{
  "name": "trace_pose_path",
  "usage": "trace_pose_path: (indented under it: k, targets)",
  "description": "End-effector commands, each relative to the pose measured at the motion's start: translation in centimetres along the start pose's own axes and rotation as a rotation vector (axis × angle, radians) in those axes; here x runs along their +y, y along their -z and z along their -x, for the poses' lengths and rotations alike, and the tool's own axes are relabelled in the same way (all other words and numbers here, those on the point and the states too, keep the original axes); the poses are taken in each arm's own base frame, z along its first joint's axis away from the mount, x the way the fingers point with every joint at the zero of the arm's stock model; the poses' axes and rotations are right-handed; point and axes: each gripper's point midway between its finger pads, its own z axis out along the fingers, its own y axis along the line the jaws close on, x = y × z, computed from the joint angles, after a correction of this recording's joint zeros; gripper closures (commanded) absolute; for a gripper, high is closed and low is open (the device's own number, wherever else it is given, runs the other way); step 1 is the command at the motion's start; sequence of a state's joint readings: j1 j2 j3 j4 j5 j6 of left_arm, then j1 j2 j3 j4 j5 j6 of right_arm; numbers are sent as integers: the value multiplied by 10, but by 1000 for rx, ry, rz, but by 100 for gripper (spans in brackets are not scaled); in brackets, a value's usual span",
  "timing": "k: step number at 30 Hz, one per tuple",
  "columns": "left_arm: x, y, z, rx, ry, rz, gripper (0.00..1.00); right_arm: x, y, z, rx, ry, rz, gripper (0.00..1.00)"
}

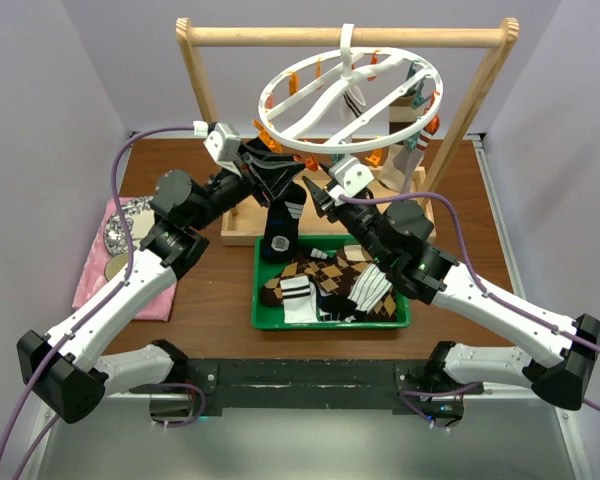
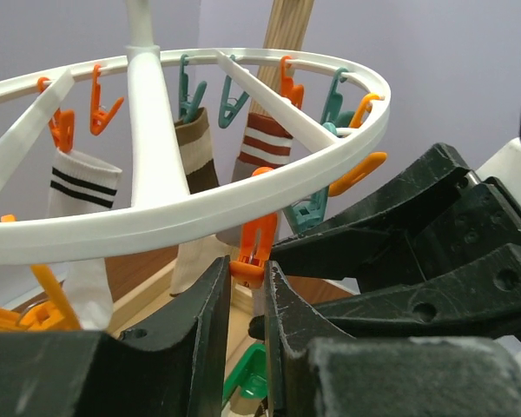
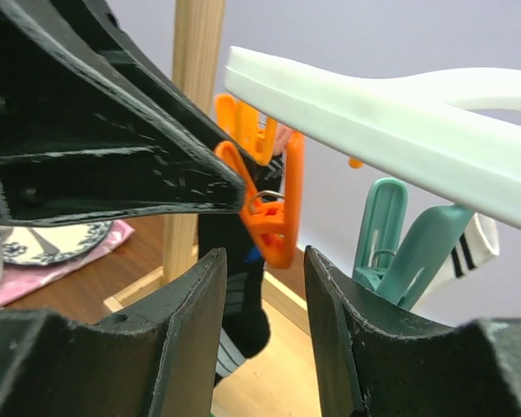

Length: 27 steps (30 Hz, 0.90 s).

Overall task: Clip the socks to the hanger
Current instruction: Open the clamp at the hanger.

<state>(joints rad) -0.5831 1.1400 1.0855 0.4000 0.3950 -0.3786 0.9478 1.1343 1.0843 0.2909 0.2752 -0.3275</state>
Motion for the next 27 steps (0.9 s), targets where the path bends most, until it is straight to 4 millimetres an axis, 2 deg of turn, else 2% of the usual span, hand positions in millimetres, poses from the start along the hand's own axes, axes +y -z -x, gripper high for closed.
trace_pose_path:
  k: [1,5,16,20,27]
  targets:
    - [-17,2,31,-64,-28,-47,77,-16,-1,3,-26,7,-78,56]
    - [-18,2,32,-66,-25,-53,77,-19,-2,0,-15,30,-101,53]
    - [-19,4,35,-57,-16,-49,77,-25,-2,31,-121,-3,-108,49]
    - [-21,6,34,-55,-1,-50,77,-26,-4,34,-134,-10,-115,51]
    - [-23,7,35,-56,21,-53,77,-17,-8,35,-145,-30,-78,60]
